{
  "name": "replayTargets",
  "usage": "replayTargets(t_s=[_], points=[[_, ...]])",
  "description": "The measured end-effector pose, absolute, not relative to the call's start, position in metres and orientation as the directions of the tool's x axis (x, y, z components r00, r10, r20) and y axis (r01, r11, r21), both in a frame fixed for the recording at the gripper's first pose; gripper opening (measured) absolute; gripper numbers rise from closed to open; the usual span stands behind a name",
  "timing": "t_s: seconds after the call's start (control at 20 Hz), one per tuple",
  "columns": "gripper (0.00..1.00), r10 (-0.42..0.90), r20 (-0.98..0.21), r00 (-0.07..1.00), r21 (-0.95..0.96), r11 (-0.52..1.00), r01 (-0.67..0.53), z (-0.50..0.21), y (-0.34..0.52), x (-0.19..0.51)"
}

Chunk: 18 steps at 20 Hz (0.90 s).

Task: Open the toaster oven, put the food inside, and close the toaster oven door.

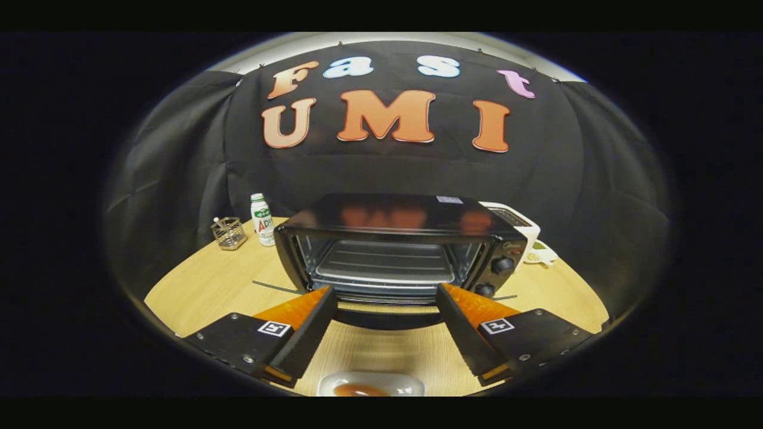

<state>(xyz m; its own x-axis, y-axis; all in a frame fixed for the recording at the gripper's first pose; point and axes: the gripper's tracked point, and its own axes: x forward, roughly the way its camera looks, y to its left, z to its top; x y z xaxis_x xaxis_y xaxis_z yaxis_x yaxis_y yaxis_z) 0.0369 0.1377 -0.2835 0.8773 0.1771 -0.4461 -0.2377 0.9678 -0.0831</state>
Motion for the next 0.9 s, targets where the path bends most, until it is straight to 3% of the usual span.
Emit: replayTargets(t_s=[0.45, 0.9], points=[[1.00, 0.177, -0.465, 0.868, -0.062, 0.971, -0.231, -0.319, 0.129, 0.002], [1.00, 0.150, -0.586, 0.796, -0.033, 0.977, -0.209, -0.385, 0.119, -0.015]])
